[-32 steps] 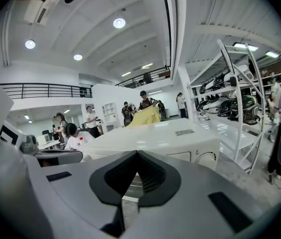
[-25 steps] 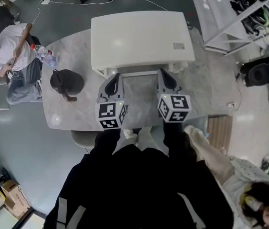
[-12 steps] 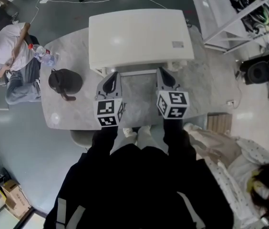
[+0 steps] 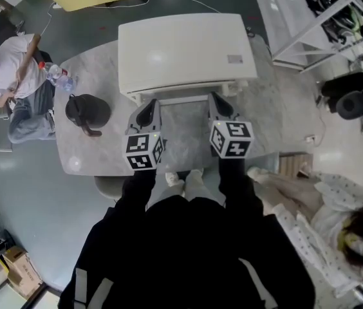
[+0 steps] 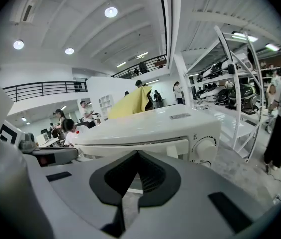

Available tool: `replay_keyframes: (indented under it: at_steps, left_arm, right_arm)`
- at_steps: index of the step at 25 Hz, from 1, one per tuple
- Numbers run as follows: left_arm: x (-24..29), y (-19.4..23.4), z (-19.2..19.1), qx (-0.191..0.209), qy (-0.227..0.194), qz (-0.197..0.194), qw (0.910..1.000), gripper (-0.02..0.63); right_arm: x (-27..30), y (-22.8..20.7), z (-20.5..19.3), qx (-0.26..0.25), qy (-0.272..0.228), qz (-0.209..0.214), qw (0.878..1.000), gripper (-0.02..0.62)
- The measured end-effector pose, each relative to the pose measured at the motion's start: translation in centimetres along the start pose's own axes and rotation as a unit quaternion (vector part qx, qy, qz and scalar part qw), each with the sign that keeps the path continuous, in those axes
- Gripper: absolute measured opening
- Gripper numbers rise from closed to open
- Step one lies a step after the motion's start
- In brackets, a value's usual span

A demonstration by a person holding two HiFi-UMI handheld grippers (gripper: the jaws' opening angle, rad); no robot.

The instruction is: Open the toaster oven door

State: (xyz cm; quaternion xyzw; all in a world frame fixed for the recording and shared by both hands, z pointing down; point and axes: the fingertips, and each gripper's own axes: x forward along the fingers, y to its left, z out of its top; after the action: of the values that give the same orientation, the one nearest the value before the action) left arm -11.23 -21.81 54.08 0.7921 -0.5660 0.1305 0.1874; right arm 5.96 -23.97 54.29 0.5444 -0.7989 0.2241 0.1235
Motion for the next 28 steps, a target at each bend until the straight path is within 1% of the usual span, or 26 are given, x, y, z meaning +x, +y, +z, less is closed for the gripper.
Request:
replay_keyframes:
  at_steps: [5, 12, 18, 28]
  left_arm:
    - [-0.5, -0.3, -0.4, 0.0, 0.005, -0.001, 1.0, 0.003]
    - [-0.9, -0.5, -0.8, -0.013, 0.005, -0.004, 0.9999, 0.003]
    - [-1.4, -0.7, -1.4, -0.01, 0.008, -0.007, 0.9999, 0.003]
    - [-2.6, -1.2, -3.0, -0.022, 0.022, -0.012, 0.9994, 0.003]
  right_arm:
    - [-0.6, 0.0, -0.5, 0.012, 0.005, 0.003, 1.0, 0.003]
    - [-1.0, 0.1, -0.9, 0.01, 0.01, 0.003, 1.0, 0.003]
    - [-1.5, 0.2, -1.5, 0.011, 0.014, 0.002, 1.0, 0.003]
    - [-2.6, 0.5, -3.2, 0.011, 0.023, 0.002, 1.0, 0.003]
